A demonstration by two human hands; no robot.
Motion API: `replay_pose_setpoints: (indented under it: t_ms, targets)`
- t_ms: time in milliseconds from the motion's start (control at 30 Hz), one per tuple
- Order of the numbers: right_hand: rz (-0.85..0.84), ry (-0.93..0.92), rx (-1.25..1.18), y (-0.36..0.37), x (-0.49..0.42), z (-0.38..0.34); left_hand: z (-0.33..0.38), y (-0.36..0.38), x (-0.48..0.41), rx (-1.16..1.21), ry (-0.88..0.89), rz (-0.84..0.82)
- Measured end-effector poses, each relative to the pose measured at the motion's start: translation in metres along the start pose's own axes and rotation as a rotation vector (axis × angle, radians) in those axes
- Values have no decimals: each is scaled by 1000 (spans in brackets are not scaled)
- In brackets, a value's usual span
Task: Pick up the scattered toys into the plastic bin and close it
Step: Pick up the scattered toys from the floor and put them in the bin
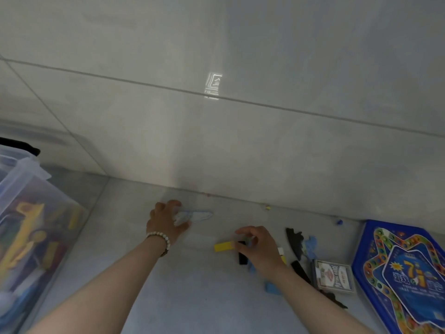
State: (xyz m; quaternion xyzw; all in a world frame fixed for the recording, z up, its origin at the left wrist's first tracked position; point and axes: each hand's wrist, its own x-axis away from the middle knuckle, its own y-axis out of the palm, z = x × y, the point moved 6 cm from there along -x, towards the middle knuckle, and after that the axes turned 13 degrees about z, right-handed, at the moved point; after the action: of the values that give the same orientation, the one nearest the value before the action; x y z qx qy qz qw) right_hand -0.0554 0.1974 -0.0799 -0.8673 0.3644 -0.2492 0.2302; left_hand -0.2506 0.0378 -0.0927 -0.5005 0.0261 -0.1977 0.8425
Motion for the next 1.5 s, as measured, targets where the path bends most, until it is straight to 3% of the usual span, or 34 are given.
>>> replay_pose_setpoints:
  t_ms: [200,433,567,733,833,933,1033,1167,1367,1500]
  targets:
    - [-57,-100,167,19,1,-2,-8,7,7,-85,44,-35]
    - [28,-198,358,24,8,-3,-6,15,40,182,51,-90]
    - [26,-165,319,16,10,-3,5,15,57,501,-138,-150]
    - [185,48,-148,-2,11,-27,31,22,84,1051,-498,-395]
    - [84,-19,-191,0,17,-49,46,30,95,1224,-640,-509]
    - [76,9,-175,-8,18,-37,51,36,96,1392,-793,-494]
    - [176,134,-185,-28,13,0,42,42,97,1368,-833,-444]
    - [134,192,-48,-22,19,28,30,48,102,1329,-865,-442]
    - [119,204,111,0,20,22,23,52,114,1110,-685,-487]
    - [107,151,257,8,22,17,22,52,118,1062,-658,-506]
